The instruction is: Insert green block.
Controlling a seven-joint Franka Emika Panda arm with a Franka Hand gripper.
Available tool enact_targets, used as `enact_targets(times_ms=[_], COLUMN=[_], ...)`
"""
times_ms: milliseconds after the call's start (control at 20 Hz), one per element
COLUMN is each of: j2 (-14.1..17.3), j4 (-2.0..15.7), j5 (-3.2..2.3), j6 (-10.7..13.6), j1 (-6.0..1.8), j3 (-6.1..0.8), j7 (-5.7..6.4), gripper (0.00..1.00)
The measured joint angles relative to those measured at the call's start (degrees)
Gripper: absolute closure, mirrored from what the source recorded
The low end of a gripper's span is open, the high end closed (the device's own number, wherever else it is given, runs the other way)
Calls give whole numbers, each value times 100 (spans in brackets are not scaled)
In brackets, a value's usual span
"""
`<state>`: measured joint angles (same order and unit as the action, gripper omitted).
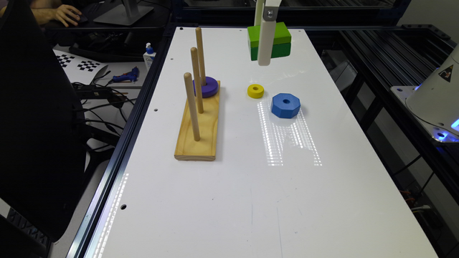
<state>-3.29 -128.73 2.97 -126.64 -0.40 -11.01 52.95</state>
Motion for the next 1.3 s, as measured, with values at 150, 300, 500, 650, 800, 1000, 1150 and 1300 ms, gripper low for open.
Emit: enact_targets(times_ms=[150,300,500,650,800,1000,1150,1300], j2=[0,0,7,68,190,370,466,564], j4=[0,5,20,69,193,384,497,611], j5=[0,0,0,1,1,1,0,-4], j6=[0,-24,-65,-142,-155,-156,-156,-156], j1=[0,-13,-16,-15,-15,-16,-16,-18], j3=[0,0,-1,-22,-50,-55,-55,-54], j7=[0,-5,-8,-6,-1,-1,-1,-1], gripper=[100,100,100,100,100,100,100,100])
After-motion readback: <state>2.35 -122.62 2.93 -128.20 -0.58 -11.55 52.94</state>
